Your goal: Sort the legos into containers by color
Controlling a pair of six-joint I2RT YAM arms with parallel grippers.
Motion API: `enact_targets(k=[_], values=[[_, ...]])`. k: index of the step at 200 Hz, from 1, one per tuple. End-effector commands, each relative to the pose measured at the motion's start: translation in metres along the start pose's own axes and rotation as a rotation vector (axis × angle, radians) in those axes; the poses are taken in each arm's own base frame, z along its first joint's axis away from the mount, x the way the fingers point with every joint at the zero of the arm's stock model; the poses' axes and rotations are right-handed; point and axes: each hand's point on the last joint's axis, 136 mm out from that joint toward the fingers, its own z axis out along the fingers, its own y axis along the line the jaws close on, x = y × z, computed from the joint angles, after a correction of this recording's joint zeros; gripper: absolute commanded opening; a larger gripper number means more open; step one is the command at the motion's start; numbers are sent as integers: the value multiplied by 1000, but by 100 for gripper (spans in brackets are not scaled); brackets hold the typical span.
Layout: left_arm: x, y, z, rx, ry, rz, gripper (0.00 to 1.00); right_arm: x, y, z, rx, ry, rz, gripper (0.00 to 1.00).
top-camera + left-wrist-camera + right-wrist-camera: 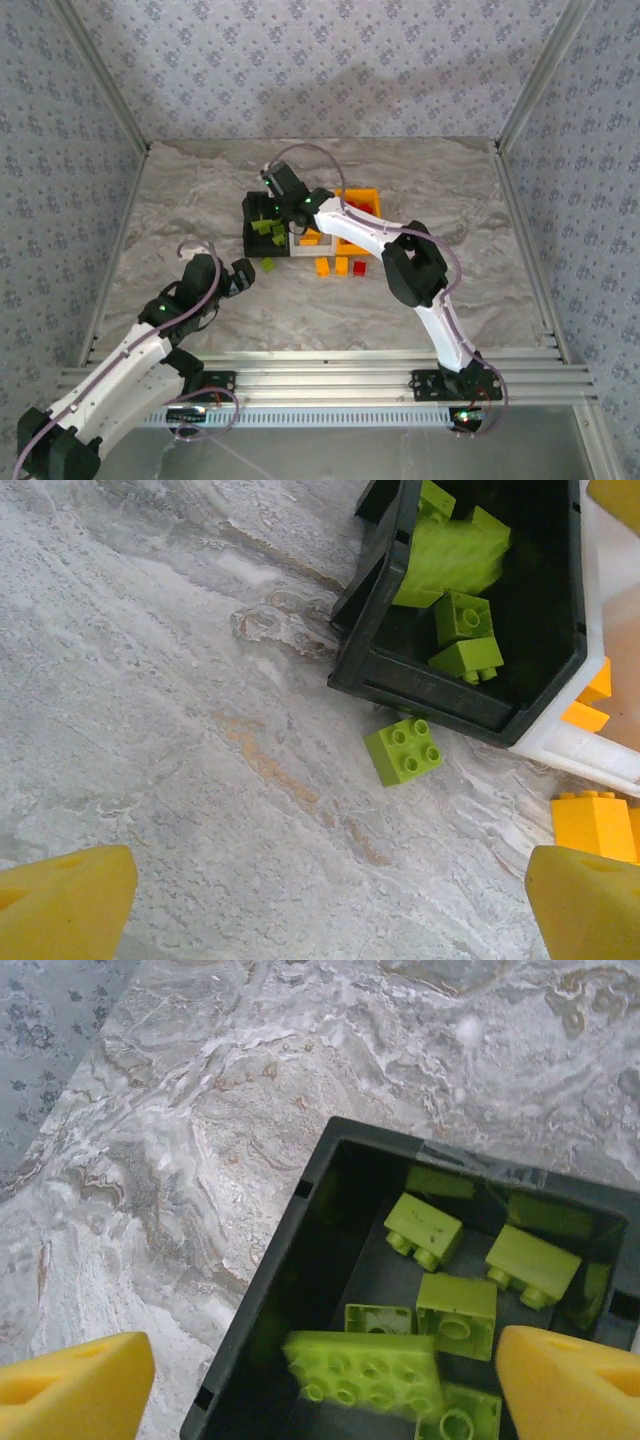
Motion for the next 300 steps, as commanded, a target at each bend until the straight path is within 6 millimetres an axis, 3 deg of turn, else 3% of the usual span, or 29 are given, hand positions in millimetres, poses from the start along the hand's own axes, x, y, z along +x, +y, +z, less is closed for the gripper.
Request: enact_targets(k=[1, 19, 38, 75, 105, 124, 127, 139, 196, 273, 300], values=[[-10, -2, -4, -11, -18, 22, 100, -21, 15, -12, -43, -39, -14, 93], [-11, -14, -2, 43, -15, 44, 99, -32, 15, -31, -41, -83, -15, 93], [-10, -30, 3, 107, 4, 75, 92, -38, 9, -59, -39, -139, -6, 93], [8, -64, 29, 145, 60, 165, 84, -26, -14, -111, -16, -217, 37, 93], [23, -84, 54, 115, 50, 265, 76, -7, -35, -141, 15, -235, 59, 93], [25, -79, 70, 51, 31, 289, 74, -5, -41, -161, 15, -268, 72, 94], [25, -78, 72, 39, 27, 291, 74, 6, -48, -158, 30, -247, 72, 94], [24, -73, 79, 4, 10, 294, 74, 10, -52, -167, 36, -258, 72, 94], [34, -63, 115, -78, 10, 317, 73, 9, -61, -199, 46, -317, 69, 94], [32, -53, 140, -134, -64, 325, 73, 6, -65, -225, 39, -369, 62, 95], [40, -49, 147, -138, -35, 324, 62, 6, -67, -232, 43, -381, 63, 95]])
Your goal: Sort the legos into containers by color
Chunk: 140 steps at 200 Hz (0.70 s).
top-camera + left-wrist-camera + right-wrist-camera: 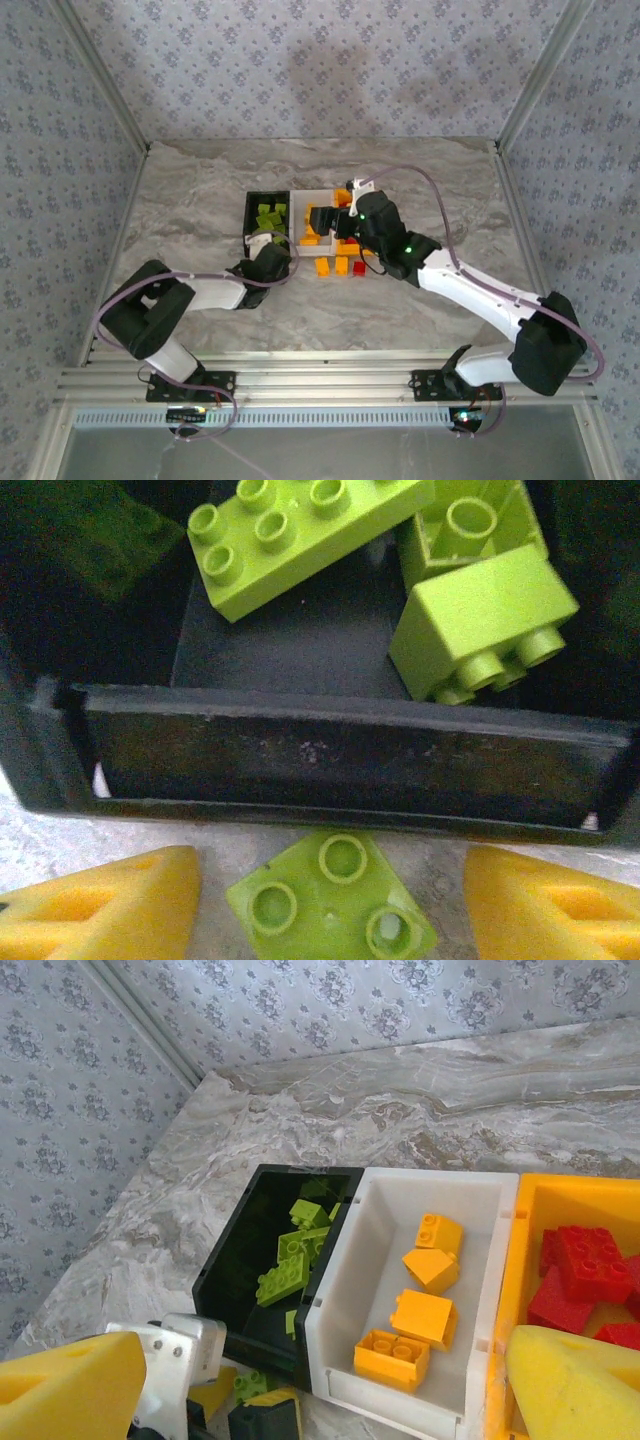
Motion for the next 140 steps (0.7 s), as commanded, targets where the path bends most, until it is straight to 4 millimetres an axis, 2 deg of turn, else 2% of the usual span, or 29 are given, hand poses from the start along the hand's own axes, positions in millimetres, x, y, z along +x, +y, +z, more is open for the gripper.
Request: enact_targets(k=[1, 55, 75, 95, 116, 140], values=[[-6, -4, 6, 9, -23, -15, 62, -11, -3, -10, 9, -48, -12, 95], [7, -2, -4, 55, 16, -59, 40, -10, -12, -16, 37, -56, 0, 95], [8, -5, -15, 84, 33, -70, 36, -8, -14, -15, 44, -54, 7, 95], [6, -9, -34, 123, 45, -79, 33, -5, -18, -15, 56, -49, 15, 95], [0, -11, -58, 163, 51, -103, 33, -2, -23, -16, 65, -44, 27, 95], [-33, -8, -87, 186, -19, -130, 34, 3, -28, -19, 72, -42, 44, 95]])
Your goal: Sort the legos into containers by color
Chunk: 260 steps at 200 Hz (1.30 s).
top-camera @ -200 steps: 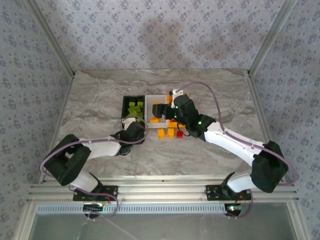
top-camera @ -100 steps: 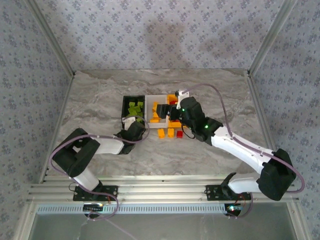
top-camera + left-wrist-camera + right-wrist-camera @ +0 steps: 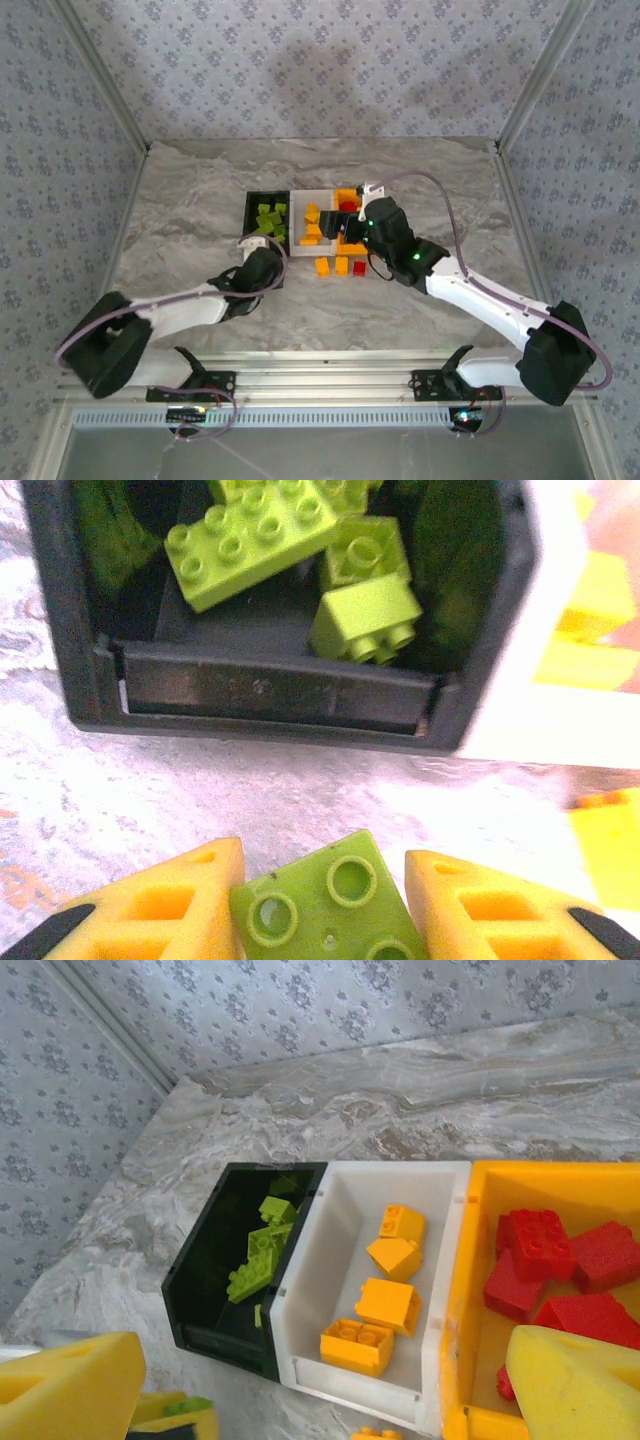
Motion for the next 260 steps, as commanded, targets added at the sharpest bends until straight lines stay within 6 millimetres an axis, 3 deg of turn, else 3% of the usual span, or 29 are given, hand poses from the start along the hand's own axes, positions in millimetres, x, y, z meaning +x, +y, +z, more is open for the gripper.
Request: enact_targets(k=[1, 25, 60, 107, 149, 181, 218, 235, 260], values=[[-20, -2, -25, 5, -16, -20, 34, -4, -8, -8, 22, -29, 33, 95], [-61, -3, -27, 1, -54, -38, 34, 7, -17, -7, 46, -5, 45, 95], [-98, -7, 16, -5, -14, -80, 33, 19, -27, -11, 73, 19, 68, 95], [-116, -15, 63, -52, 24, -71, 33, 39, -41, -20, 111, 71, 76, 95], [-123, -11, 82, -79, 55, -91, 53, 66, -48, -22, 130, 155, 70, 95], [-142, -31, 60, 9, 20, -118, 70, 86, -47, -23, 128, 207, 62, 96], [-163, -60, 1, 152, -60, -112, 85, 114, -35, -13, 113, 303, 2, 90], [-157, -67, -25, 200, -78, -96, 99, 127, -24, -4, 100, 351, -29, 87], [-128, -63, -51, 227, -60, -81, 99, 143, -10, 15, 110, 425, -83, 80]])
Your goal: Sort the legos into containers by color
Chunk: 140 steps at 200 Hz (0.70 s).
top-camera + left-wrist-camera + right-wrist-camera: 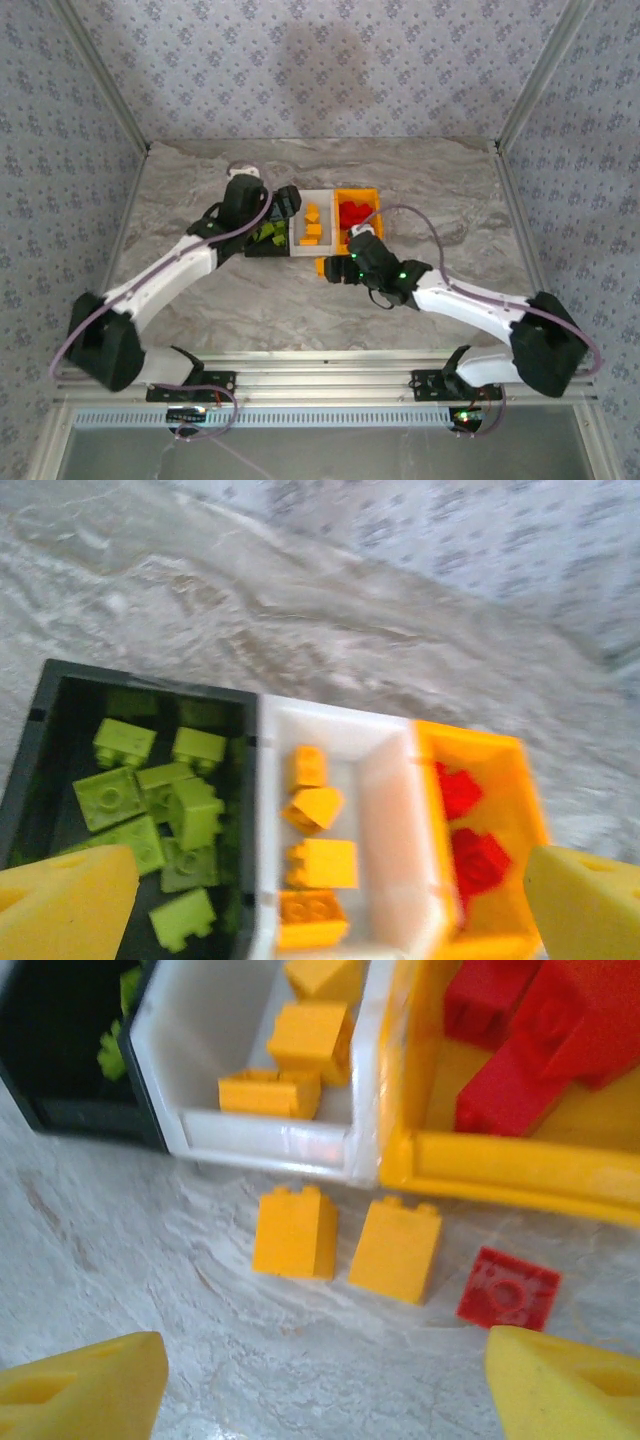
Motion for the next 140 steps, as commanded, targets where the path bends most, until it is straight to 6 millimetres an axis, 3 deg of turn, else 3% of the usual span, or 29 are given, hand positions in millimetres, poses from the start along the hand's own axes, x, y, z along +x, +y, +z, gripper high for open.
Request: enact_targets(k=[1, 39, 78, 115, 118, 140], values=[[33, 8, -19, 5, 62, 16, 100, -1, 19, 12, 2, 46, -46, 80], [83, 54, -50, -62, 105, -11, 100, 4, 24, 40, 91, 135, -83, 74], [115, 98, -69, -154, 118, -45, 100, 6, 22, 56, 171, 179, -111, 68], [128, 114, -77, -177, 115, -67, 100, 15, 18, 71, 225, 217, -137, 66], [129, 115, -77, -176, 115, -67, 100, 4, 26, 71, 212, 193, -132, 65], [130, 118, -79, -176, 106, -75, 100, 5, 26, 78, 242, 202, -148, 63]])
